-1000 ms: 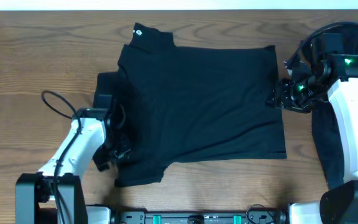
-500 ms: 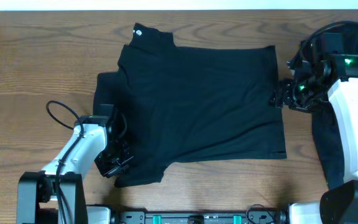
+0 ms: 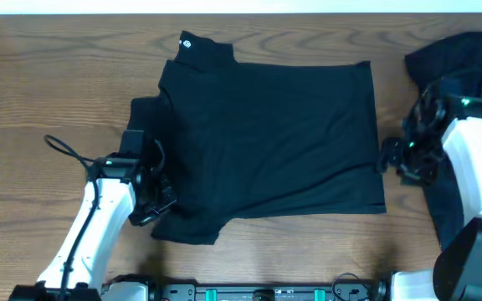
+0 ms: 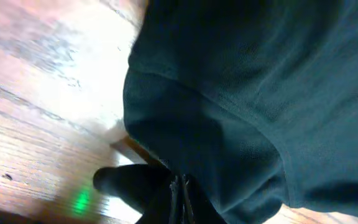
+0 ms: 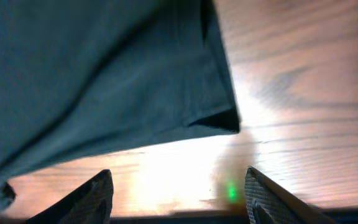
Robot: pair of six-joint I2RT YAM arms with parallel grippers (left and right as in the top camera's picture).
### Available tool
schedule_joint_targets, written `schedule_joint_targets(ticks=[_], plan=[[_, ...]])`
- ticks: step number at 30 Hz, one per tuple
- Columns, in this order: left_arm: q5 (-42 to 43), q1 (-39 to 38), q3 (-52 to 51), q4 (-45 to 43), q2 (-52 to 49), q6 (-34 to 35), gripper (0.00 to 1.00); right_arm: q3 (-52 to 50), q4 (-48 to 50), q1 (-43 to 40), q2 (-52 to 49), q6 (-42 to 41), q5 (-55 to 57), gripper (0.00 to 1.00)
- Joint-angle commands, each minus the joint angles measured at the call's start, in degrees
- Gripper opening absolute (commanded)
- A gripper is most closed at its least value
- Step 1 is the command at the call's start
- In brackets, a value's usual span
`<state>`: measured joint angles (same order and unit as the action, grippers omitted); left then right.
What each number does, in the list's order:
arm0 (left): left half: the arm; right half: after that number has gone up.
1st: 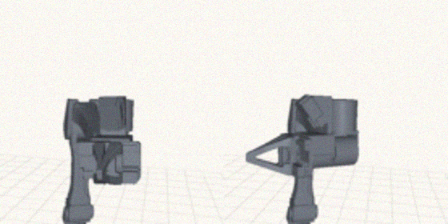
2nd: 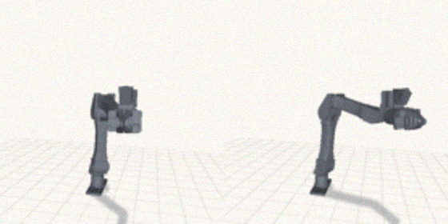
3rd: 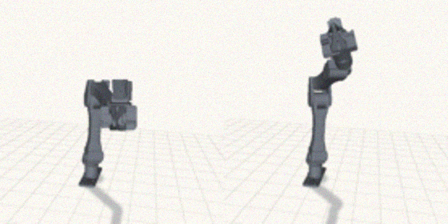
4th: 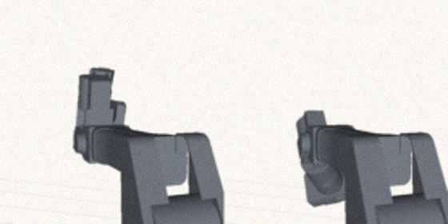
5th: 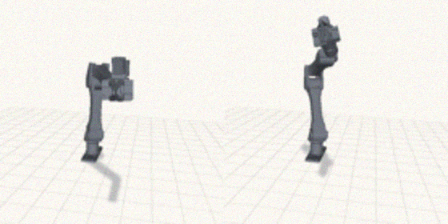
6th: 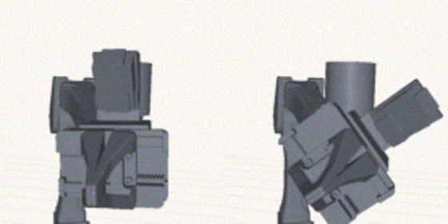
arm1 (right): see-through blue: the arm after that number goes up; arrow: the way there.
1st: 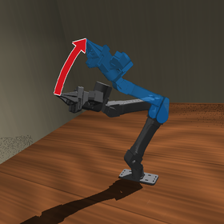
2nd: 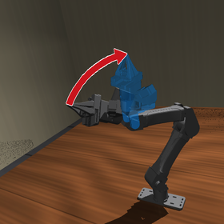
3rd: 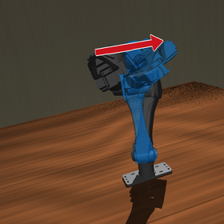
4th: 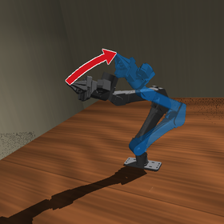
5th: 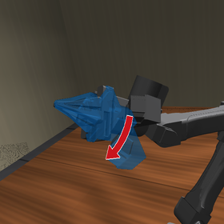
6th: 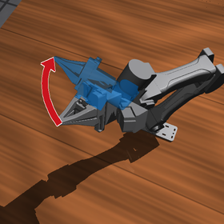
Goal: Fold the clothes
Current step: 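Move both grippers to the shirt's bottom corners and grasp the hem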
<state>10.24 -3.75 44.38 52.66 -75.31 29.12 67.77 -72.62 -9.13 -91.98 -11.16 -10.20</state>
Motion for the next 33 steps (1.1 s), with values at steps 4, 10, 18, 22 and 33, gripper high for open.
schedule_joint_targets(ticks=[4, 10, 18, 22, 33], plan=[[-1.95, 0.20, 0.85, -0.72, 0.57, -1.01, 0.07, -11.30, 7.96, 2.23, -0.24, -1.07, -8.55, 0.63], [-1.95, 0.20, 0.85, -0.50, 0.57, -1.03, 0.11, -20.31, 18.27, 3.74, -0.24, -4.24, -9.75, 0.72], [-1.95, 0.20, 0.85, -0.20, 0.57, -1.05, 0.12, -26.32, 27.41, 3.85, -0.24, -9.88, -9.73, 0.53], [-1.95, 0.20, 0.85, 0.20, 0.57, -1.05, 0.12, -26.21, 28.52, 3.85, -0.22, -9.81, -9.70, 0.33], [-1.51, 0.20, 0.87, 3.43, 0.63, -1.68, 0.13, -20.79, 22.77, 3.85, 1.09, -1.97, -9.77, 0.01]])
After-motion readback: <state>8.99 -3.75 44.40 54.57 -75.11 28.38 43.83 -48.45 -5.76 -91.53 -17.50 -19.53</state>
